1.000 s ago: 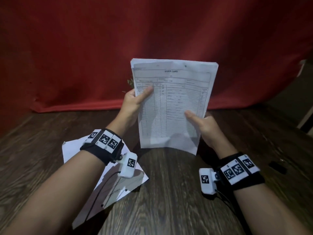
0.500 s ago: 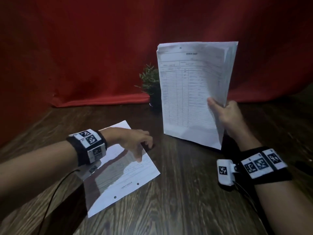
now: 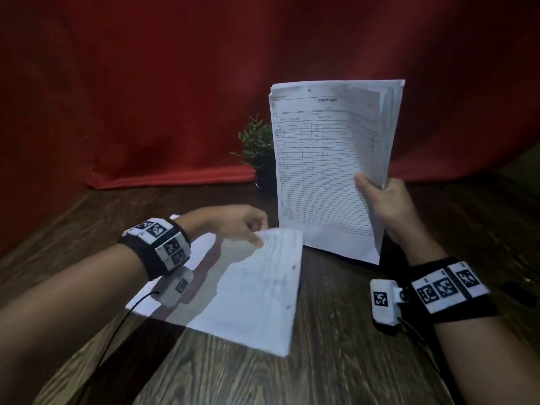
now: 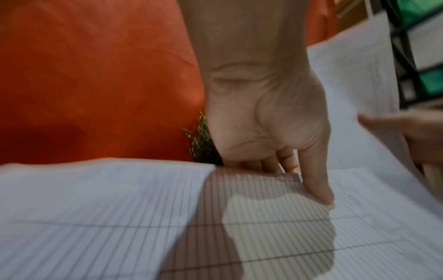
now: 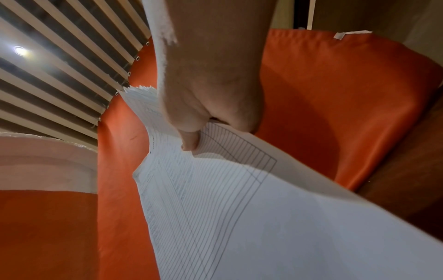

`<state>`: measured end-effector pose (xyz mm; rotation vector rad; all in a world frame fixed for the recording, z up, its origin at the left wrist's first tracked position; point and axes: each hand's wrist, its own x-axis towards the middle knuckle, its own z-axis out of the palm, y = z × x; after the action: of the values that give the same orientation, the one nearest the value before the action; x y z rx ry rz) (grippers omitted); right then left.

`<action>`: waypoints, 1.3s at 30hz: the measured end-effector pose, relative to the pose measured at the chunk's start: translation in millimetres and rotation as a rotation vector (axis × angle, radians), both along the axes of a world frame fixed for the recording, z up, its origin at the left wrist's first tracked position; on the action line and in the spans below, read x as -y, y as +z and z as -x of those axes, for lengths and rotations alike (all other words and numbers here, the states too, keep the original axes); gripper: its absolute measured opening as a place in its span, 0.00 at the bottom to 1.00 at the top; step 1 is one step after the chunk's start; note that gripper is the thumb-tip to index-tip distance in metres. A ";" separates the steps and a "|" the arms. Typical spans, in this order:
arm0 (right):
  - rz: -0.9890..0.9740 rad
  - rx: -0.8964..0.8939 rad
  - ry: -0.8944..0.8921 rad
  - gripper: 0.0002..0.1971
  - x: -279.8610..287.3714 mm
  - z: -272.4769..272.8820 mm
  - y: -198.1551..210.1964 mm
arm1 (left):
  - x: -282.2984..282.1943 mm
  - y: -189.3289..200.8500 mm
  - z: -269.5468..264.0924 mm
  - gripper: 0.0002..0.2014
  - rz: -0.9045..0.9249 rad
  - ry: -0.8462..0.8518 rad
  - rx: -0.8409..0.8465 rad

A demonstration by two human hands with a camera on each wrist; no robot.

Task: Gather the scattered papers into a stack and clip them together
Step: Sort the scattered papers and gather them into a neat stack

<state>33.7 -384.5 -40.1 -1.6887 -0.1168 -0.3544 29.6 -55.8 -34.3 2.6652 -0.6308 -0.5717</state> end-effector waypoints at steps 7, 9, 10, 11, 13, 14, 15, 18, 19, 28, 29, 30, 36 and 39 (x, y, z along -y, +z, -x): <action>-0.071 -0.023 0.015 0.14 -5.0 0.7 -0.2 | 12.9 53.1 -6.7 0.09 0.890 0.347 0.314; -0.112 -0.043 0.031 0.11 -7.6 2.7 -1.6 | 19.5 50.3 -9.3 0.11 1.135 0.457 0.404; -0.147 -0.058 0.056 0.11 -9.1 4.2 -2.3 | 22.1 48.0 -9.8 0.10 1.229 0.486 0.411; -0.177 -0.075 0.078 0.13 -9.5 4.1 -3.6 | 23.9 45.7 -10.4 0.08 1.297 0.501 0.403; -0.197 -0.106 0.094 0.14 -10.9 4.4 -4.6 | 29.6 42.4 -10.2 0.07 1.376 0.522 0.386; -0.186 -0.114 0.091 0.12 -11.2 4.0 -6.1 | 33.8 40.7 -10.2 0.08 1.396 0.538 0.386; -0.151 -0.111 0.099 0.08 -11.7 4.3 -7.0 | 39.3 39.4 -10.0 0.09 1.411 0.553 0.389; 0.001 -0.050 0.187 0.10 -16.9 10.7 -13.0 | 55.0 35.3 -8.2 0.15 1.437 0.573 0.393; 0.006 -0.037 0.208 0.10 -19.3 12.3 -15.1 | 57.8 33.8 -7.3 0.17 1.461 0.582 0.406; -0.282 0.052 0.264 0.32 -25.7 25.6 6.6 | 50.4 29.6 14.9 0.23 1.387 0.562 0.514; -0.272 0.057 0.237 0.29 -25.2 23.2 8.7 | 44.2 34.2 14.1 0.26 1.368 0.522 0.452; -0.278 0.062 0.211 0.26 -26.5 21.2 12.0 | 38.9 39.6 13.6 0.29 1.356 0.484 0.383; -0.399 -0.039 0.215 0.21 -45.3 14.1 18.2 | 40.3 46.6 11.7 0.18 1.370 0.437 0.145; -0.353 -0.018 0.189 0.19 -49.8 17.0 24.0 | 46.3 46.3 14.0 0.12 1.403 0.521 0.273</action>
<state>16.6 -334.7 -16.2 -1.3198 -0.1879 -0.2034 15.7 -102.1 12.1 1.4217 -0.1936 0.3330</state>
